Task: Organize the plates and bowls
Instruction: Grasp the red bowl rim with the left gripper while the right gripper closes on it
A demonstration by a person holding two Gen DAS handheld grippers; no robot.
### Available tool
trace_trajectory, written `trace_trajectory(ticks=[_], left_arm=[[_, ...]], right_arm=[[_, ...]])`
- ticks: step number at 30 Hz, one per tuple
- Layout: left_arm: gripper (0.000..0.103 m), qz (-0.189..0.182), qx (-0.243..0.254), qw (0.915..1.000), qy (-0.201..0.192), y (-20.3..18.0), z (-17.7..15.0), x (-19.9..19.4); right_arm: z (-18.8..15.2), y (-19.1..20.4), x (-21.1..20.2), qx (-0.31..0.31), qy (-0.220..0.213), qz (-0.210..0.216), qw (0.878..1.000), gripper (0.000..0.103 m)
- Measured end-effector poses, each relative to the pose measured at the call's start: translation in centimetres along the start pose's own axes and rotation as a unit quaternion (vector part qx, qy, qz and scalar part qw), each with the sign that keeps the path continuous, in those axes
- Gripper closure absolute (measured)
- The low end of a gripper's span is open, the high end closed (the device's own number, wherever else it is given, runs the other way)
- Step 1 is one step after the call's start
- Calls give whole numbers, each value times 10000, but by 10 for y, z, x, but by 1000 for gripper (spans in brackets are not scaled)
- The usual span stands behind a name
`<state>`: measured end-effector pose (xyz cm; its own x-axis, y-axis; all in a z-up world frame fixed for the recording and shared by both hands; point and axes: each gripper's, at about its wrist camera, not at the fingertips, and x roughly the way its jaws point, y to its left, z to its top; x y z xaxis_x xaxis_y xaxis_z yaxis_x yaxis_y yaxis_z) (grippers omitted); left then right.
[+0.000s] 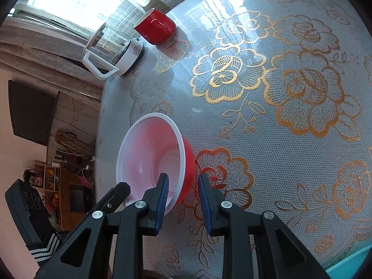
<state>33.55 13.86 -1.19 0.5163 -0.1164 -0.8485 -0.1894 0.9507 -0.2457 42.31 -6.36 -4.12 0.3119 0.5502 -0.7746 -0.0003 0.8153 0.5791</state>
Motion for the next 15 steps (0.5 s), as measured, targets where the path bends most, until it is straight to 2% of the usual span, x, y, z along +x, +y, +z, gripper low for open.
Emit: trace_trajectory(ticks=[3,6,15], left_arm=[[79,-95,110,9999,-20,-5,-2,1],[88,-40,277,9996,-90,-11,-6,-2],[90,-120,428,9986,-298,-16,-22,-15]], right_arm=[[-3,-1,1,-14,45,61,10000,87],[-6,-2,-1,-22,17,81,10000,91],[-23,-7,-20,-55,-56,101,9999,91]])
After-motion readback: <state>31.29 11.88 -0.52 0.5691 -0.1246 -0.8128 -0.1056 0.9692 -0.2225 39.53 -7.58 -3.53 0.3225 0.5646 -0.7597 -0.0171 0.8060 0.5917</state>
